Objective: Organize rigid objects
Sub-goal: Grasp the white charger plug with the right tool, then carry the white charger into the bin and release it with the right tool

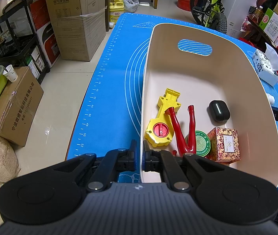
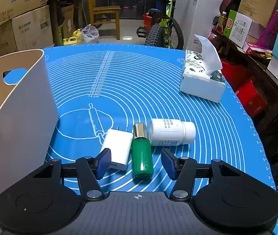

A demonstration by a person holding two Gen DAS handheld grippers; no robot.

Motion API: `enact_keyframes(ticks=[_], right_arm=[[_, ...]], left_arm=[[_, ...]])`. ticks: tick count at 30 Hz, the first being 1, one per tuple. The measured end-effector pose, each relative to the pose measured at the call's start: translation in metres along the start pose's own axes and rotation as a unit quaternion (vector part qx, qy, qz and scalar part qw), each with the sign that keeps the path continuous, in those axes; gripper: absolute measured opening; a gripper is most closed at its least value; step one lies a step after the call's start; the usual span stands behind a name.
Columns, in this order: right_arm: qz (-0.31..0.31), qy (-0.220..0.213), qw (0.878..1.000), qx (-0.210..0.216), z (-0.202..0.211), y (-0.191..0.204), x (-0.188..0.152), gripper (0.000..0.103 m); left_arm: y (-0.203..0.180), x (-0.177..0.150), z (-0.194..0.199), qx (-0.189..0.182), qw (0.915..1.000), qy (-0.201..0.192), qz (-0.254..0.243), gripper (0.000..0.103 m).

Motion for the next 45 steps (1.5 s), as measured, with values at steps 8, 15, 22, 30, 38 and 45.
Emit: enact_keyframes(ticks=[8,15,22,30,38,45], right_arm=[[0.002,-0.017,0.999,0.028,0.005,0.008,0.007,0.062],[0.022,-0.011,0.999,0.036,-0.005,0.029,0.014,0.058],[0.033,0.001,0.999,0.011,-0.024,0.036,0.012,0.054],[0.018,0.01,1.0,0.008,-0.034,0.035,0.008,0.042],[0.022,-0.011,1.0,0.014,-0.013,0.041,0.007,0.042],[0.011,-0.045,0.998,0.033,0.029,0.048,0.027,0.042]], left_arm=[[0.0,0.0,0.0,0.0,1.0,0.0,0.0,0.009],[0.0,0.0,0.0,0.0,1.0,0.0,0.0,0.009],[-0.001,0.0,-0.001,-0.003,1.0,0.0,-0.001,0.009],[-0.002,0.0,-0.002,-0.003,1.0,0.001,-0.002,0.009],[-0.002,0.0,-0.002,-0.003,1.0,0.001,-0.002,0.009],[-0.002,0.0,-0.002,-0.003,1.0,0.001,-0.002,0.009]])
Point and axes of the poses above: each gripper's, at about its wrist camera, not at the fingertips, and z roughly against the way its jaws point, y to its left, x to its top, the point moved 9 cm from there along -z, roughly the way its jaws point, and after that the axes turned 6 degrees about -y, right-handed, at the moved point
